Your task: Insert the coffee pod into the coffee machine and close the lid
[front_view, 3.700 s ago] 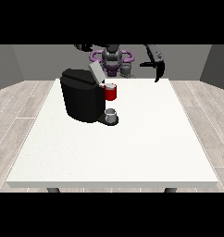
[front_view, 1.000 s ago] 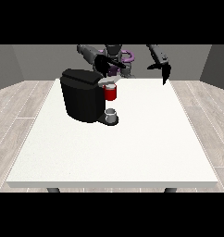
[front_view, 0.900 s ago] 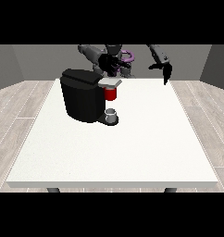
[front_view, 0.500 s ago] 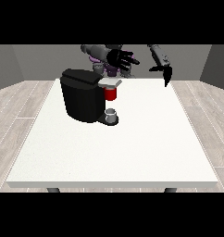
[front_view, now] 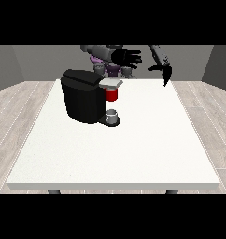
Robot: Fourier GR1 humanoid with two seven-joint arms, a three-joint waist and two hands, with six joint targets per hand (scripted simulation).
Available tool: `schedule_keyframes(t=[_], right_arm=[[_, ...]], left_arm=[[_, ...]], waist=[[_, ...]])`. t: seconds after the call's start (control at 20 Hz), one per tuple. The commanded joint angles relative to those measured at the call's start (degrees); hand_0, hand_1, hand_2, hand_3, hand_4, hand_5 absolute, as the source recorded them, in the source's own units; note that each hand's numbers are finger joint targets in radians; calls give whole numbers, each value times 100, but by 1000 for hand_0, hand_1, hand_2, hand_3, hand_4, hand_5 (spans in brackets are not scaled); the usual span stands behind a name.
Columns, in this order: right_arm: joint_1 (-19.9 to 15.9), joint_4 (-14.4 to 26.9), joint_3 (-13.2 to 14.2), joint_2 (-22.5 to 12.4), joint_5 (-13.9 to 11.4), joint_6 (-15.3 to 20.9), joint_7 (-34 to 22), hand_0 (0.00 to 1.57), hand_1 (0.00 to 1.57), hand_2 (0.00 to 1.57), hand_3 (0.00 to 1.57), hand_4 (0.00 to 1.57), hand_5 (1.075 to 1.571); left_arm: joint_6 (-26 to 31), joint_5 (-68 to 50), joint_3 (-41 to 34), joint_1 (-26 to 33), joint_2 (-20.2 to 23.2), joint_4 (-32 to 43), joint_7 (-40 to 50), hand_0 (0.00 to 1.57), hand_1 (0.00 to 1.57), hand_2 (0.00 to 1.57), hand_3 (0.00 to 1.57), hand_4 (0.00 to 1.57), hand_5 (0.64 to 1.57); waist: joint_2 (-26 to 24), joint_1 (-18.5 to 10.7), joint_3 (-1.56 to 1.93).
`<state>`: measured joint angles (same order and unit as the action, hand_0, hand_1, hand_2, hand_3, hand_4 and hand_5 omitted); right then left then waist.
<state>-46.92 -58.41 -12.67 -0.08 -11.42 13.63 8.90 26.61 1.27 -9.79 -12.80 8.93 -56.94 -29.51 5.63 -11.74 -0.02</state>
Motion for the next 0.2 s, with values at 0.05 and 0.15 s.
schedule_keyframes(t=[0.05, 0.15], right_arm=[[624, -277, -839, 8, 259, -316, 765, 0, 0, 0, 0, 493, 1571], [1145, -675, -1547, 8, 858, -10, 745, 0, 0, 0, 0, 461, 1571]], left_arm=[[86, 92, 82, 163, 18, 112, -343, 0, 0, 0, 0, 168, 1571], [-134, 222, 158, -137, -137, 264, -395, 0, 0, 0, 0, 168, 1571]], waist=[[44, -79, 1], [56, -90, 1]])
